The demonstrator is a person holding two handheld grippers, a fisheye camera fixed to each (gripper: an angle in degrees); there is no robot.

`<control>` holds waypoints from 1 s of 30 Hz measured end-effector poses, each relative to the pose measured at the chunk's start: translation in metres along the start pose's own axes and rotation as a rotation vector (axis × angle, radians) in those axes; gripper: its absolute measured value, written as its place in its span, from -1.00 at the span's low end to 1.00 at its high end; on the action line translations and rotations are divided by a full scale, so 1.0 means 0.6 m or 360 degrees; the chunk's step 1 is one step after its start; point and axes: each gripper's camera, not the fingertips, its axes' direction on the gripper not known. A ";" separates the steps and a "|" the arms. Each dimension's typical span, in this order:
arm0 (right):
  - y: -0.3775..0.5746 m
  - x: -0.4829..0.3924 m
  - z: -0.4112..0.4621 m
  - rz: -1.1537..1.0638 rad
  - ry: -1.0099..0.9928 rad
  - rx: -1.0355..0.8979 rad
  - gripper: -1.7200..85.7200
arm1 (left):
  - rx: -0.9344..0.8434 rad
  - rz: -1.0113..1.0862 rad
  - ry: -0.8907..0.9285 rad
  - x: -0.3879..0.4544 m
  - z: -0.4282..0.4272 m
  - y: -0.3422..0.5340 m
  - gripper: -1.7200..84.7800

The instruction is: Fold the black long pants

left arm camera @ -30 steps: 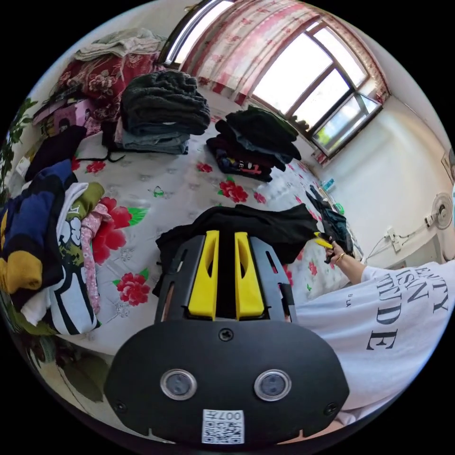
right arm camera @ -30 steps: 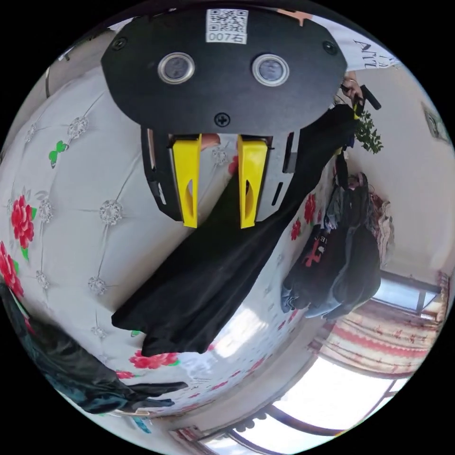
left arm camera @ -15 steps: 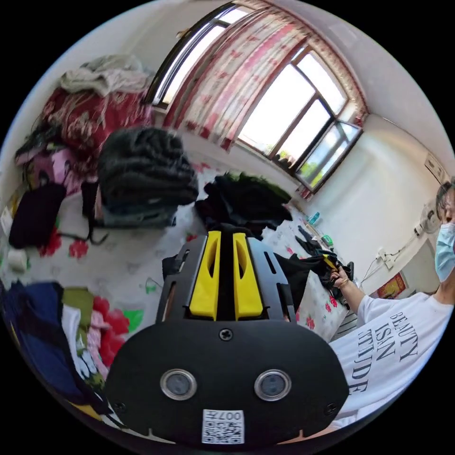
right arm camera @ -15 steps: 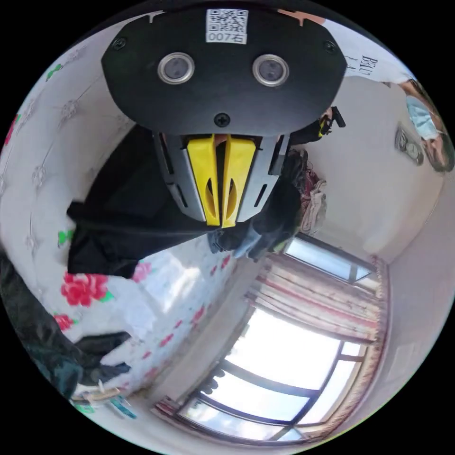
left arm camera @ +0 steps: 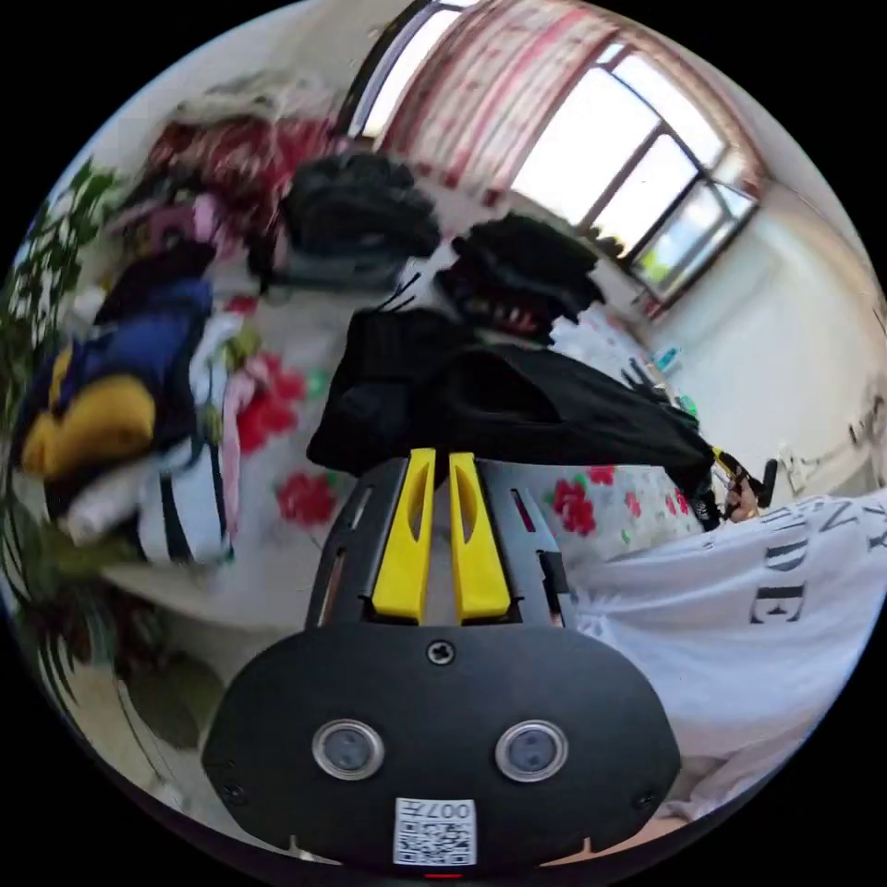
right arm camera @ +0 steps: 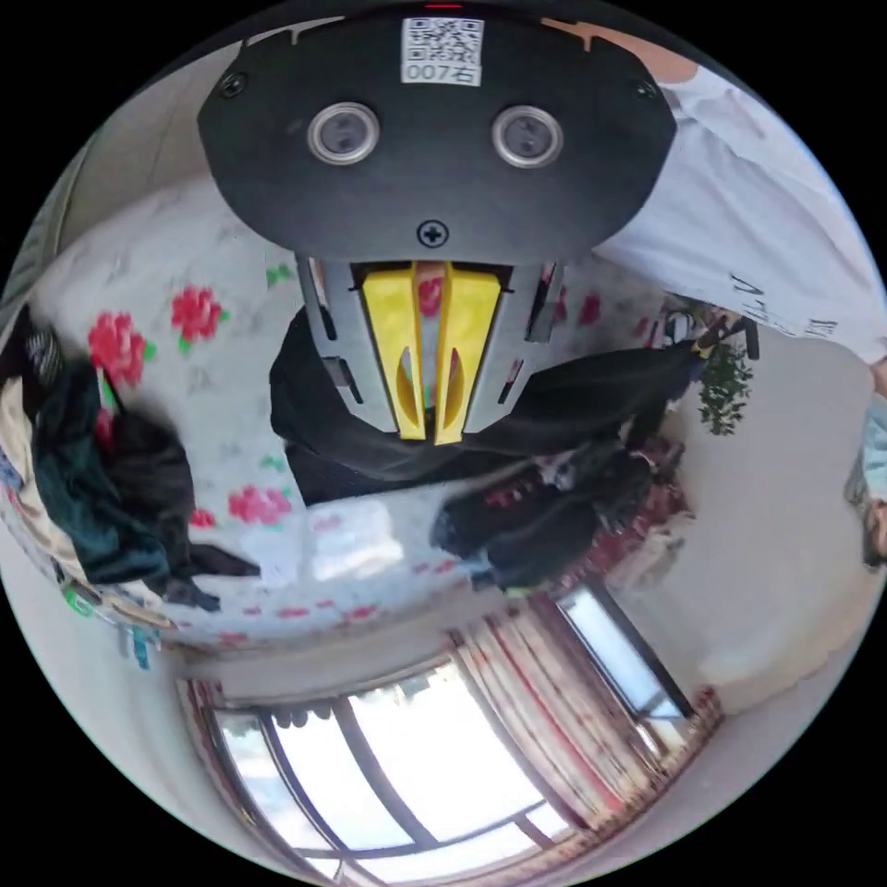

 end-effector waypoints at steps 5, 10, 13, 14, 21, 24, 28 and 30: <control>0.114 0.033 0.143 0.0345 0.0279 -0.0332 -0.83 | -0.0359 -0.0455 -0.0112 -0.051 0.121 0.123 -0.98; 0.085 0.007 0.185 0.0228 0.0288 -0.0193 -0.81 | -0.0303 -0.0171 -0.0306 -0.010 0.140 0.058 -0.96; 0.074 0.017 0.251 0.0208 0.0338 -0.0343 -0.80 | -0.0287 -0.0056 -0.0303 0.011 0.187 0.005 -0.91; 0.076 0.021 0.268 0.0213 0.0359 -0.0404 -0.80 | -0.0324 -0.0024 -0.0315 0.017 0.217 -0.010 -0.89; 0.007 -0.056 0.319 -0.0044 0.0354 -0.0333 -0.77 | -0.0491 -0.0118 -0.0268 0.002 0.325 -0.015 -0.96; -0.085 -0.098 0.357 -0.0156 0.0222 -0.0287 -0.75 | -0.0500 -0.0199 -0.0277 0.003 0.323 -0.039 -0.98; -0.224 -0.138 0.466 -0.0219 0.0105 -0.0285 -0.73 | -0.0282 -0.0167 -0.0280 0.029 0.297 -0.115 -0.97; -0.280 -0.152 0.532 -0.0252 0.0119 -0.0344 -0.71 | -0.0294 -0.0105 -0.0306 0.039 0.306 -0.160 -0.96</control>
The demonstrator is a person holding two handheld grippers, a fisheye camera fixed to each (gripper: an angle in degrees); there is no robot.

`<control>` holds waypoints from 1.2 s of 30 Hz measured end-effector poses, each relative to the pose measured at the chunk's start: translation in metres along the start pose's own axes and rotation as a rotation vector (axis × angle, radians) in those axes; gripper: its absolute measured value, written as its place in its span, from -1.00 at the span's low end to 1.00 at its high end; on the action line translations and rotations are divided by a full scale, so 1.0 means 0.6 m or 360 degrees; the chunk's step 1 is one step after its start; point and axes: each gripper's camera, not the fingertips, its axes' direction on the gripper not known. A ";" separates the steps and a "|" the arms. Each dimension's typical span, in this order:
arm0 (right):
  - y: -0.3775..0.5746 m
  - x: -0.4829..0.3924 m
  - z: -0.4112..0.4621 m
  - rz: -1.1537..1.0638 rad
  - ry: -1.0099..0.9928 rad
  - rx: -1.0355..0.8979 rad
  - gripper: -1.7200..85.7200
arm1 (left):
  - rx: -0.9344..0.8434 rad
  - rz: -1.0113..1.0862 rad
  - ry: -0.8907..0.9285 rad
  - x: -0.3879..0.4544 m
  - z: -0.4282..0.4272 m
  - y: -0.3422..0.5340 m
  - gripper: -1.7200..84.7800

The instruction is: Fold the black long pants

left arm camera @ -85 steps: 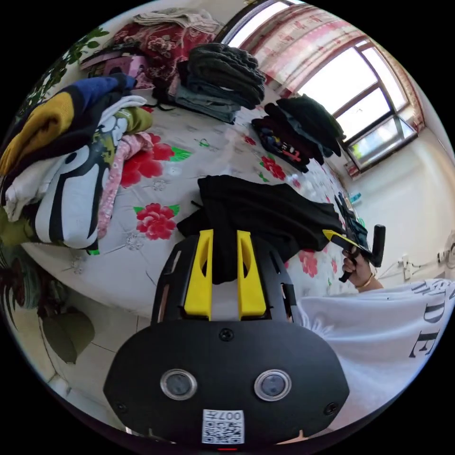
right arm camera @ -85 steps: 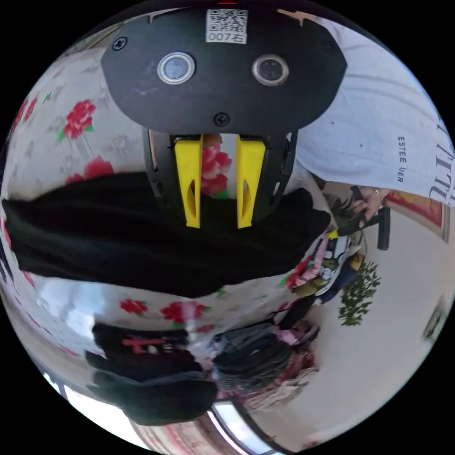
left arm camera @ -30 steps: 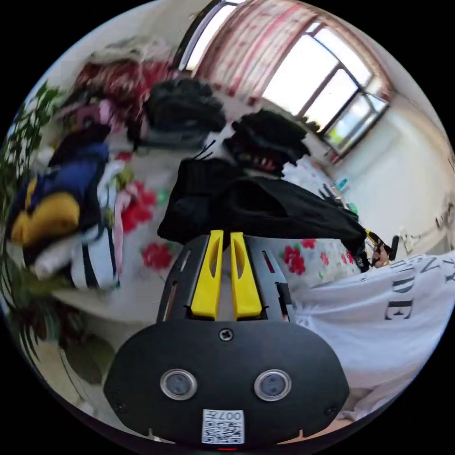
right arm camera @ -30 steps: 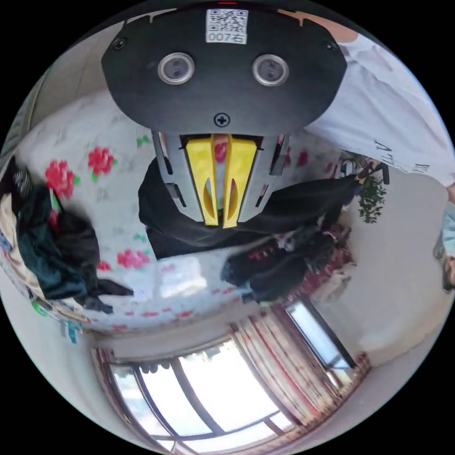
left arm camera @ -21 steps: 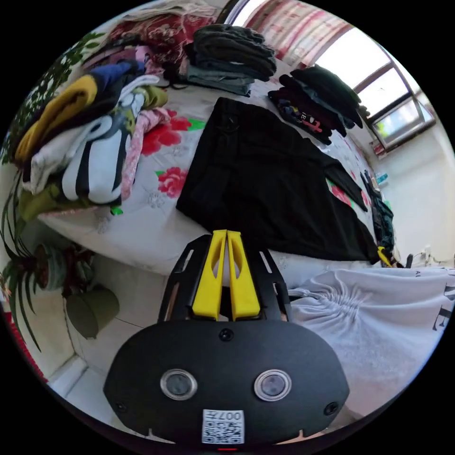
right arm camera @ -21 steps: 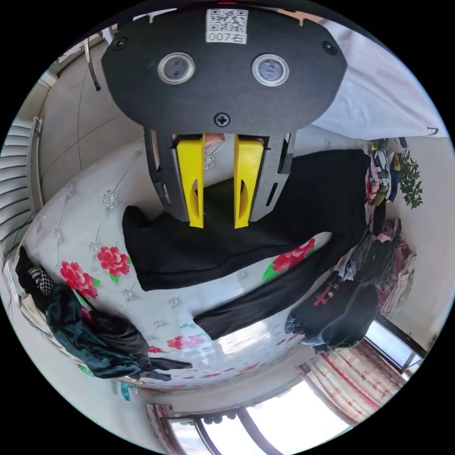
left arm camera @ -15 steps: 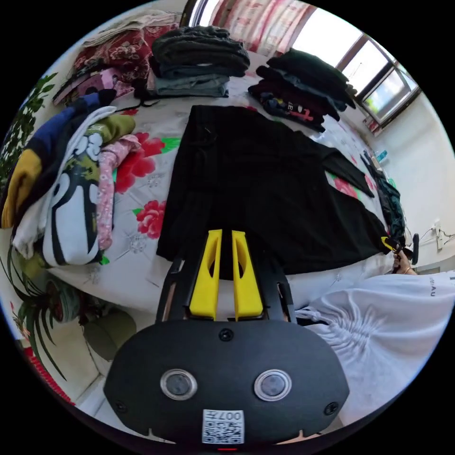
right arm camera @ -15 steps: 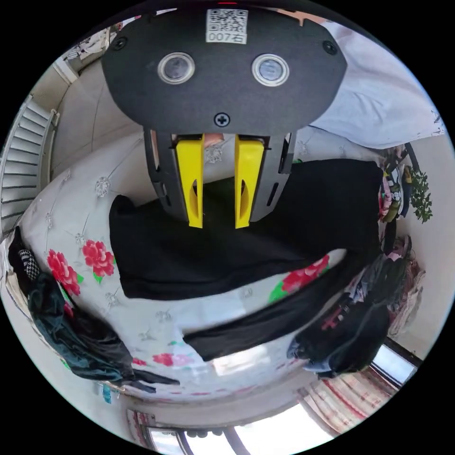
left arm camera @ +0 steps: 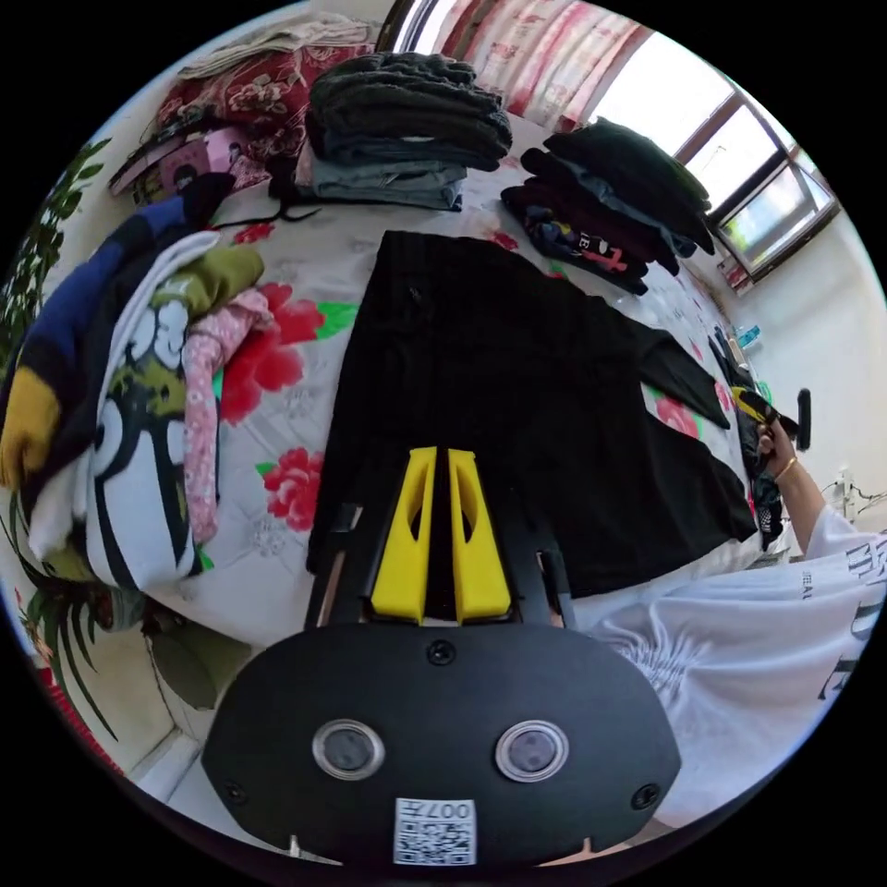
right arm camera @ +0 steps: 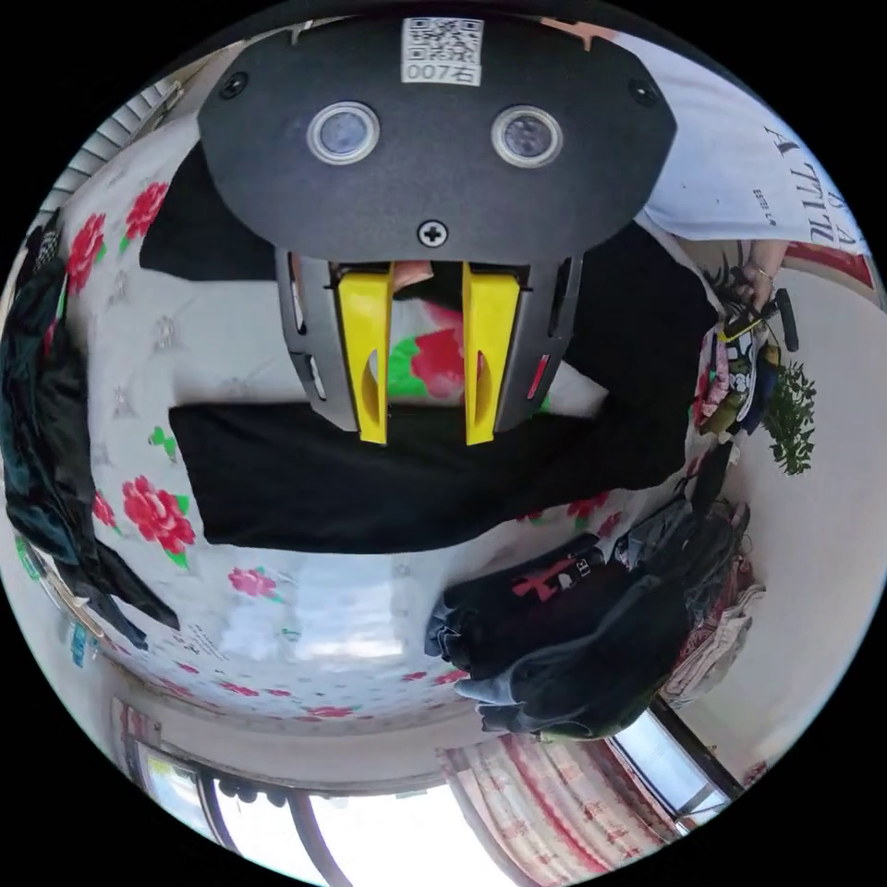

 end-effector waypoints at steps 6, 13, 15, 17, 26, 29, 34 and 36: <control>-0.192 0.055 0.130 0.0281 -0.0004 -0.0054 -0.67 | -0.0038 0.0061 -0.0097 0.025 0.050 -0.163 -0.94; -0.282 0.147 0.229 0.0824 0.0180 -0.0103 -0.74 | -0.0188 0.0099 -0.0273 0.050 0.176 -0.328 -0.93; -0.284 0.134 0.241 0.0740 0.0378 -0.0122 -0.82 | -0.0230 0.0131 -0.0291 0.059 0.206 -0.345 -0.94; -0.284 0.123 0.246 0.0620 0.0450 -0.0141 -0.88 | -0.0158 0.0164 -0.0308 0.070 0.212 -0.353 -0.95; -0.122 0.118 -0.064 0.0228 0.0021 0.0818 -0.95 | -0.0185 0.0164 -0.0455 0.098 0.213 -0.378 -0.98; -0.038 0.162 -0.059 0.0546 0.0209 0.0664 -0.93 | -0.0199 0.0134 -0.0437 0.095 0.225 -0.384 -0.98; 0.016 0.213 -0.026 0.0696 0.0108 0.0396 -0.81 | -0.0076 0.0036 -0.0252 0.095 0.203 -0.407 -0.98; -0.016 0.192 -0.021 0.0563 0.0164 0.0392 -0.78 | 0.0023 0.0053 -0.0191 0.105 0.187 -0.422 -0.97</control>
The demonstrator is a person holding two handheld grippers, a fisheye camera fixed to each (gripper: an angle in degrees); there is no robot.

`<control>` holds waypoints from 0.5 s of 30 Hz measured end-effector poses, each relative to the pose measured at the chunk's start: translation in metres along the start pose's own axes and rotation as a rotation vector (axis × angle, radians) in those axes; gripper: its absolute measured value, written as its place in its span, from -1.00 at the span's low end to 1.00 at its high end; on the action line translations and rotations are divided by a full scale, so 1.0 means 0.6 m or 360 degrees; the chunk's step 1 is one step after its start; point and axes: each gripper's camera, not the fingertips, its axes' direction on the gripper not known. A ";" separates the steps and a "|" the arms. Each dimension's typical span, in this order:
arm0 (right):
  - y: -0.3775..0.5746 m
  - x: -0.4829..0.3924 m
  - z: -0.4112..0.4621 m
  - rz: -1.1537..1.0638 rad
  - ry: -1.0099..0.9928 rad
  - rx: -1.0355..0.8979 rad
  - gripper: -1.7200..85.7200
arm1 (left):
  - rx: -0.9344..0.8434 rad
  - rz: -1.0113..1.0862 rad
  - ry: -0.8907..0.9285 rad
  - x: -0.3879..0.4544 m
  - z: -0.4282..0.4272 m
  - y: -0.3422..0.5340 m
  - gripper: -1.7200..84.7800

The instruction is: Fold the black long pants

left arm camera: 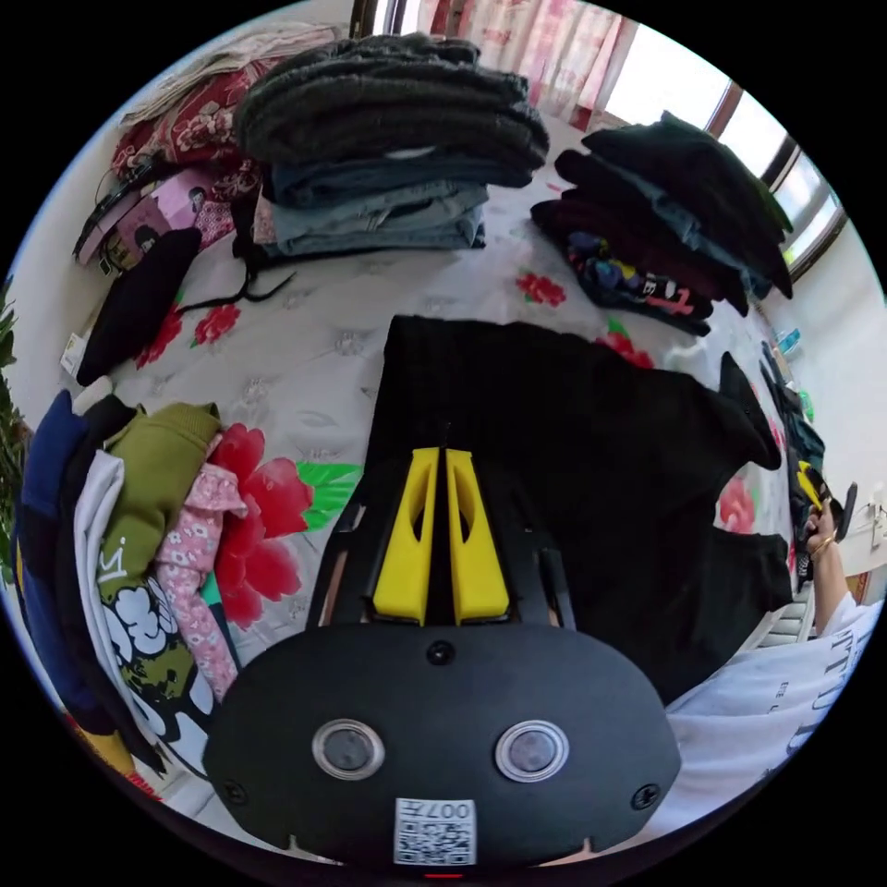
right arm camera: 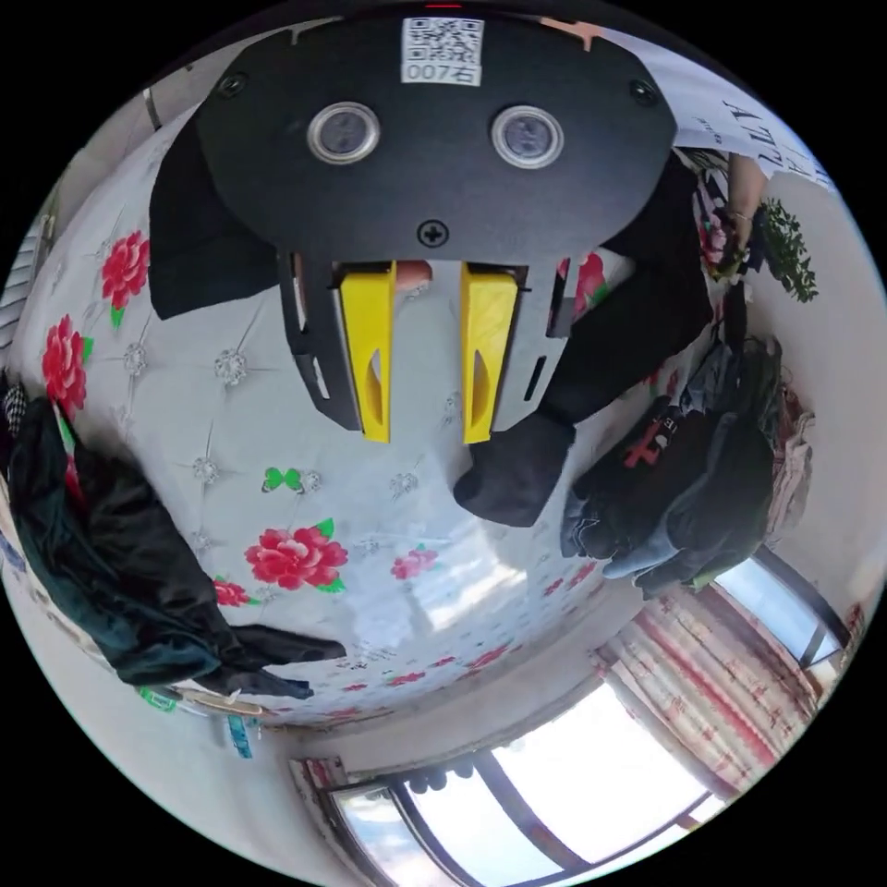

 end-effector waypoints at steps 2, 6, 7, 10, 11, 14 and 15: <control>-0.034 -0.054 0.023 -0.0222 0.0007 -0.0043 -0.75 | 0.0035 0.0056 0.0007 0.015 -0.004 -0.033 -0.95; -0.071 -0.233 0.137 -0.0854 0.0027 -0.0325 -0.73 | -0.0019 0.0149 -0.0021 0.042 0.027 -0.092 -0.90; -0.067 -0.276 0.180 -0.0992 0.0105 -0.0415 -0.74 | -0.0051 0.0170 -0.0031 0.051 0.045 -0.110 -0.88; -0.052 -0.323 0.291 -0.1097 0.0631 -0.0606 -0.83 | -0.0224 0.0180 -0.0081 0.066 0.108 -0.139 -0.86; -0.050 -0.323 0.302 -0.1125 0.0730 -0.0598 -0.86 | -0.0249 0.0199 -0.0128 0.073 0.127 -0.141 -0.87; -0.088 -0.293 0.234 -0.1061 0.0657 -0.0350 -0.93 | -0.0228 0.0264 -0.0197 0.086 0.131 -0.146 -0.90; -0.123 -0.253 0.162 -0.0834 0.0488 -0.0181 -0.94 | -0.0232 0.0268 -0.0202 0.087 0.131 -0.148 -0.91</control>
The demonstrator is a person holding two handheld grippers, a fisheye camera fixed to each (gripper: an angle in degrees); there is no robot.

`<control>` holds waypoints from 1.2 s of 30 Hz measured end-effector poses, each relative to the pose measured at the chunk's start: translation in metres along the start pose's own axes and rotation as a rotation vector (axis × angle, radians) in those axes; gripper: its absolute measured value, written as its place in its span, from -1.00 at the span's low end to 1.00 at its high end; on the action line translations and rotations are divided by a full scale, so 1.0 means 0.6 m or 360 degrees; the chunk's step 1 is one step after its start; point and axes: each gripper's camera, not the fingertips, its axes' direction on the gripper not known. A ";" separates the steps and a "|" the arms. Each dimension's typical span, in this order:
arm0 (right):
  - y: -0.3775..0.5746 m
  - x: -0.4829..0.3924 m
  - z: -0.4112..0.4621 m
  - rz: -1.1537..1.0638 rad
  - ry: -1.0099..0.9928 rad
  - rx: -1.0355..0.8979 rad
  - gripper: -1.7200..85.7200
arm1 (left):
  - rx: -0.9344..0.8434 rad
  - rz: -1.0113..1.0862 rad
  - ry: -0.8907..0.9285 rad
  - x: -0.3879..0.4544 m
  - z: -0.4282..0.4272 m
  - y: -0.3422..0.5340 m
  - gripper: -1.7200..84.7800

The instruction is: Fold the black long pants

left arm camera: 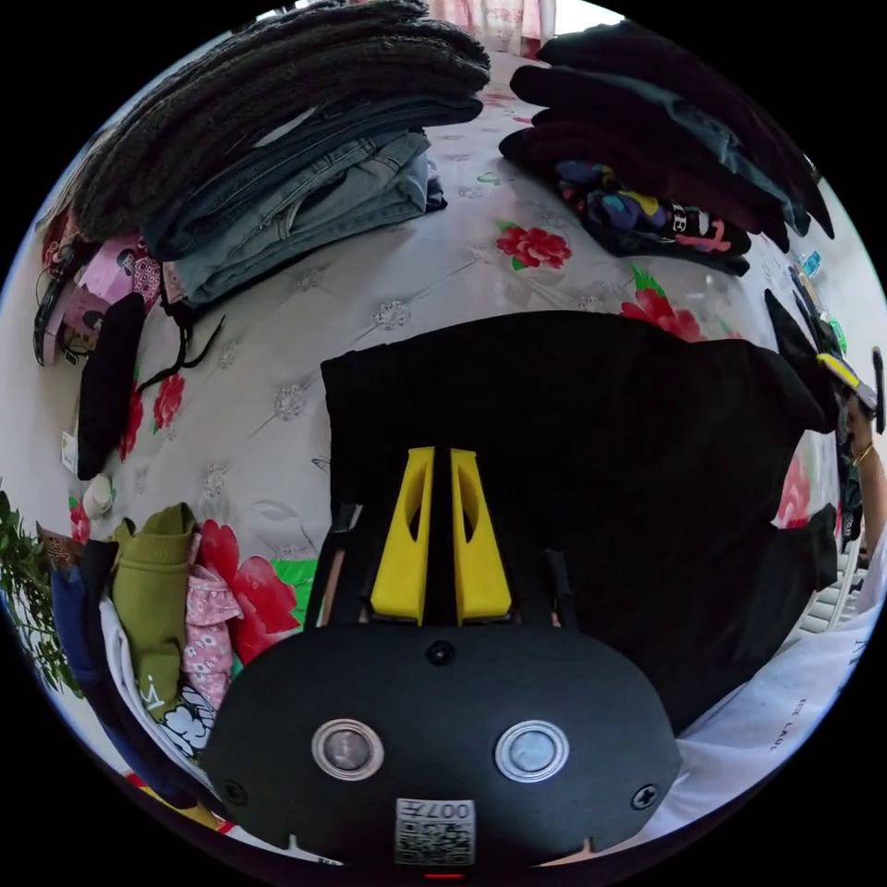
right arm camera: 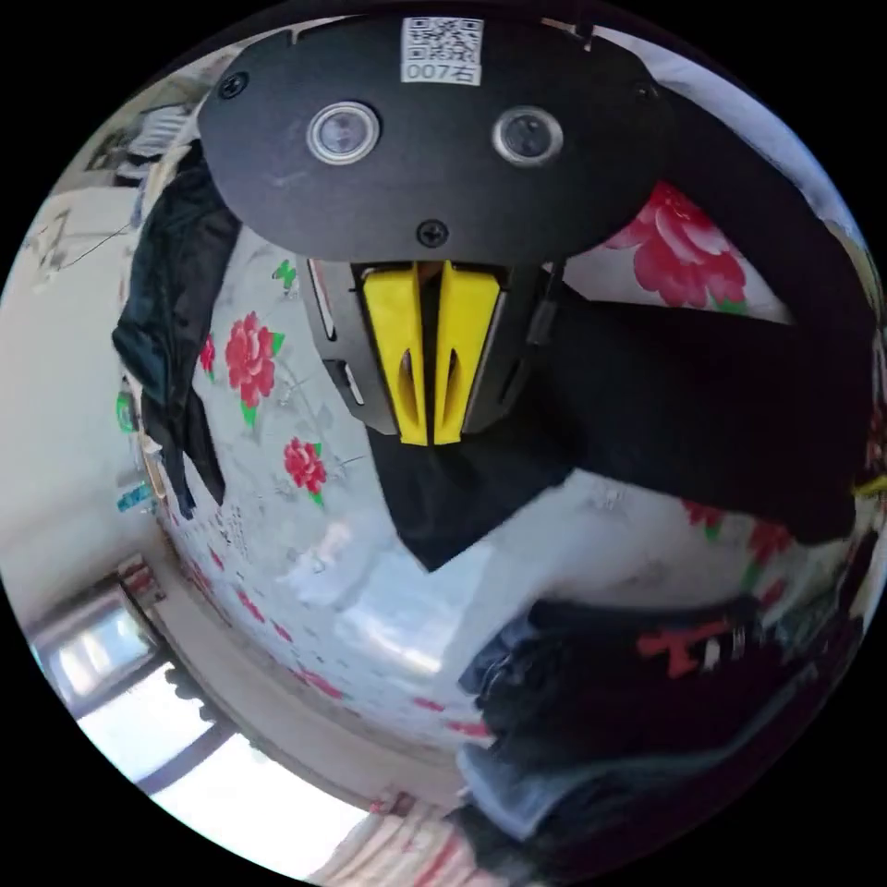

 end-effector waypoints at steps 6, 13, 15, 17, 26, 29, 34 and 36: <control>0.202 0.303 -0.154 0.0876 -0.0623 0.0661 -0.95 | 0.0074 -0.0088 0.0038 -0.003 -0.002 0.005 -0.96; 0.356 0.307 -0.029 0.1230 -0.0306 -0.0122 -0.87 | 0.0086 -0.0125 0.0099 -0.003 -0.002 0.004 -0.98; 0.345 0.268 -0.051 0.1093 -0.0247 -0.0026 -0.86 | 0.0097 -0.0141 0.0098 -0.007 -0.018 0.009 -0.98; 0.316 0.217 -0.059 0.0854 -0.0237 0.0008 -0.85 | 0.0191 -0.0126 0.0131 -0.004 -0.046 0.030 -0.98; 0.188 0.022 0.042 0.0230 -0.0223 -0.0266 -0.79 | 0.0089 -0.0161 0.0202 -0.002 -0.018 0.063 -0.94; 0.139 0.025 0.017 0.0163 -0.0282 -0.0145 -0.77 | 0.0313 -0.0039 0.0188 -0.013 -0.063 0.047 -0.89; 0.028 0.032 0.051 -0.0074 -0.0137 -0.0273 -0.72 | 0.0199 0.0195 0.0126 -0.028 -0.042 -0.042 -0.74; 0.002 0.036 0.070 -0.0106 -0.0194 -0.0309 -0.71 | 0.0086 0.0259 0.0172 -0.030 -0.015 -0.075 -0.70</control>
